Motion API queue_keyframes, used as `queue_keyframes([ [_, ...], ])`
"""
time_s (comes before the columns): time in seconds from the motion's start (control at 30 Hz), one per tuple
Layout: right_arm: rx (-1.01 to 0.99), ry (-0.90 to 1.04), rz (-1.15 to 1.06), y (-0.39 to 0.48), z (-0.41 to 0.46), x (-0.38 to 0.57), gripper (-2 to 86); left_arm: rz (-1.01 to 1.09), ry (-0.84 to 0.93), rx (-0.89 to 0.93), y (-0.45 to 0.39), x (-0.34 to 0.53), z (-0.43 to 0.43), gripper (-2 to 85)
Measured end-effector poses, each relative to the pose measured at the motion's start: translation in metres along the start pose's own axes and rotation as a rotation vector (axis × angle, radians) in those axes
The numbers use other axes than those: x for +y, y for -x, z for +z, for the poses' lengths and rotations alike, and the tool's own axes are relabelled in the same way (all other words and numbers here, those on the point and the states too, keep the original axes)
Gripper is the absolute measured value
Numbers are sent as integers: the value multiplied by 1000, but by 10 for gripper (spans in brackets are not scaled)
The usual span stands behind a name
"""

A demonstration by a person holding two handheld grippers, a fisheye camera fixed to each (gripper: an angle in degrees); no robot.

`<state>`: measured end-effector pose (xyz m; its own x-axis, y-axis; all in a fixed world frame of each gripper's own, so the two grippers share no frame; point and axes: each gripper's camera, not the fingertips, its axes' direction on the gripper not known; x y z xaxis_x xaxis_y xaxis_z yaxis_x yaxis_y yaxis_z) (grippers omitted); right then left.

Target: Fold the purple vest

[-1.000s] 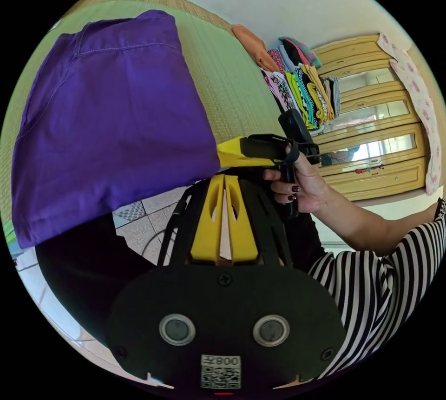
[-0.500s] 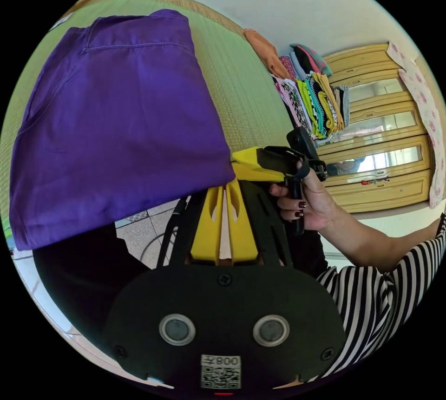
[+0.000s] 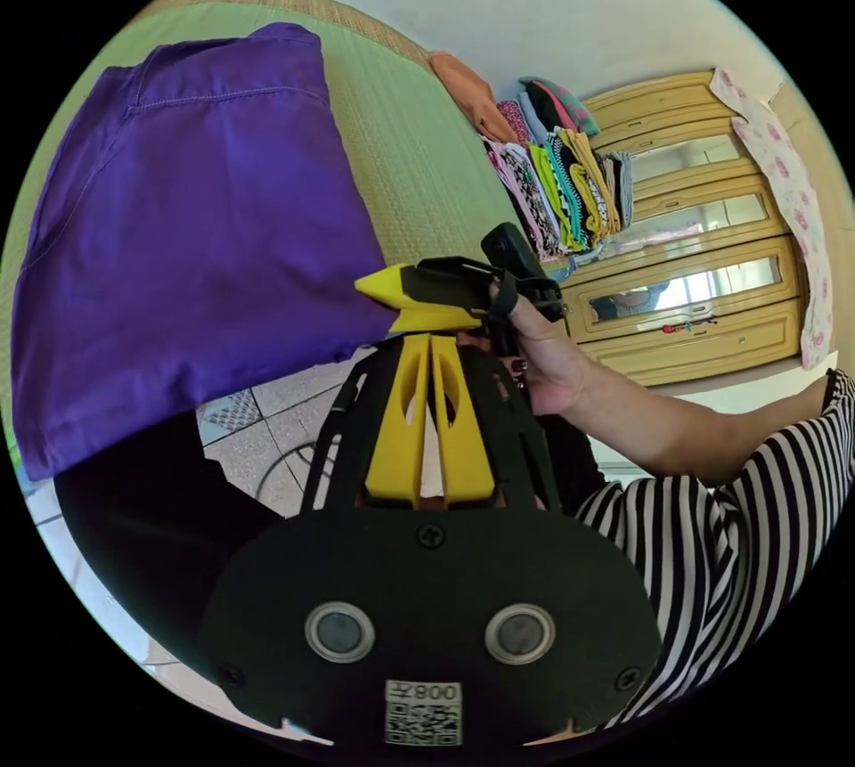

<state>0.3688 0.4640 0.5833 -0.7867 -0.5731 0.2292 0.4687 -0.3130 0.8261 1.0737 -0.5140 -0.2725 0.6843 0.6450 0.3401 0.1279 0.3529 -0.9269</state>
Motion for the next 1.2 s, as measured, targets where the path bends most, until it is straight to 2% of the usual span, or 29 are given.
queue_keyframes([
  [0.23,-22,8,12,4,4,-1,77,-126,-174,-21,53,81,-93,17],
  [0.4,-30,-5,1,19,3,2,72,-404,-399,15,148,175,-162,74],
  [0.5,-48,-14,-6,31,1,2,70,-517,-462,82,195,216,-171,105],
  [0.87,-71,2,-38,87,5,-17,65,-603,-484,329,294,273,-155,146],
  [1.2,-40,-19,-39,112,10,-27,64,-600,-367,304,335,306,-153,125],
])
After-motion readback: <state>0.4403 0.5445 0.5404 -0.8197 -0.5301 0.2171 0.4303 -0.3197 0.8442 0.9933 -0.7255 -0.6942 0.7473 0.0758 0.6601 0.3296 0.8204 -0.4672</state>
